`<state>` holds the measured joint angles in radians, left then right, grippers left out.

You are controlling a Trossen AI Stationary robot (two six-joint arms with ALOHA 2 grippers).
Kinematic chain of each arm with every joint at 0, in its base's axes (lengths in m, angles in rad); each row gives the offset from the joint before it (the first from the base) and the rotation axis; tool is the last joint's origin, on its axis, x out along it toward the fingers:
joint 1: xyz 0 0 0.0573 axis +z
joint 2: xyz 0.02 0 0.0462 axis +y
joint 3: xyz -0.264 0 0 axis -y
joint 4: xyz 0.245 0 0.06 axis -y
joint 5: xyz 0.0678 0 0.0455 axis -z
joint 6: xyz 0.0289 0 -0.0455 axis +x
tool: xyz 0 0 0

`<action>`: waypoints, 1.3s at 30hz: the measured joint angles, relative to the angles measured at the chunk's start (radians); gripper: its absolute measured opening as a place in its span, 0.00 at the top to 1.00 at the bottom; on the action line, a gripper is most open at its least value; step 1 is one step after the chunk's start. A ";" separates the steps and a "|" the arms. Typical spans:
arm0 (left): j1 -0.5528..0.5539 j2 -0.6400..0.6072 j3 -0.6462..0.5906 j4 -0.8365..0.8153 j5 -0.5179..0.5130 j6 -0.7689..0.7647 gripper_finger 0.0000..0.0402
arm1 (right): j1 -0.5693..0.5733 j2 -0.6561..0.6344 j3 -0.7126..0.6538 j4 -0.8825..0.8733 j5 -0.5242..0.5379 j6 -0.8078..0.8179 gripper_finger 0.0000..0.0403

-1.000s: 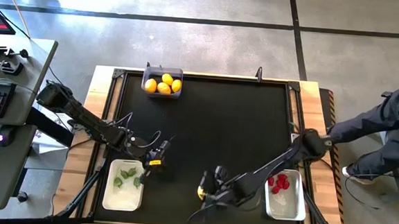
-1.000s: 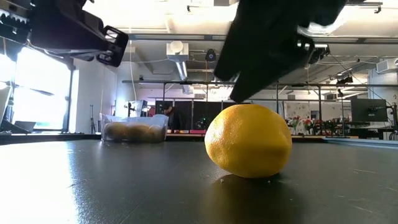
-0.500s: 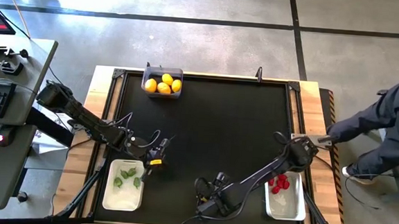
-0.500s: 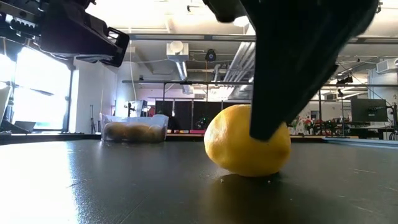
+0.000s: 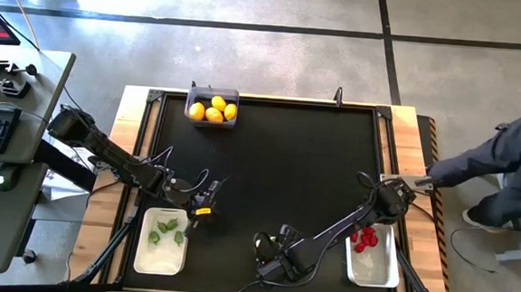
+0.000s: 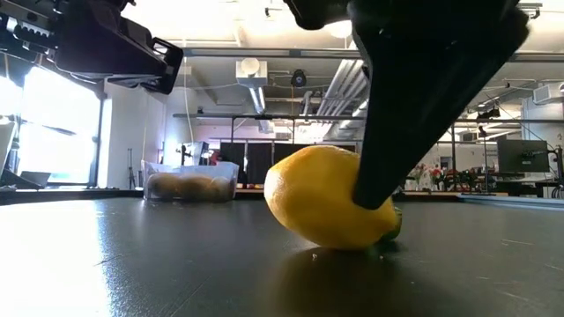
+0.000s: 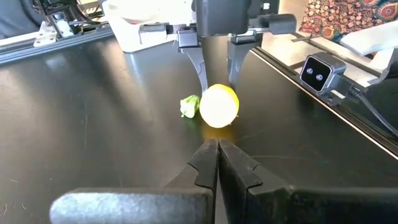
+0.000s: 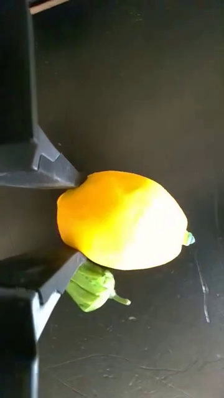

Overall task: Sort produce into baskets
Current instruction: Put the yellow lemon into the black bin

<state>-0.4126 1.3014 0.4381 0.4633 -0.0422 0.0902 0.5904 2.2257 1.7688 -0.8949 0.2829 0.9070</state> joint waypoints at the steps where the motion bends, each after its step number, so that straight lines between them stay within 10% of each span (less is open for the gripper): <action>1: 0.000 0.000 0.000 0.000 0.000 0.000 1.00 | -0.001 0.000 -0.002 0.002 0.001 -0.005 0.72; 20: 0.000 0.000 0.000 -0.058 -0.099 -0.009 0.96 | -0.071 -0.010 0.016 -0.040 0.102 -0.260 0.74; 39: -0.008 0.003 0.001 -0.087 -0.165 -0.238 0.39 | -0.159 -0.012 0.017 0.199 0.268 -0.645 0.74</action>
<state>-0.4202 1.3045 0.4389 0.3763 -0.2070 -0.1474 0.4313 2.2139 1.7858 -0.6954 0.5514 0.2623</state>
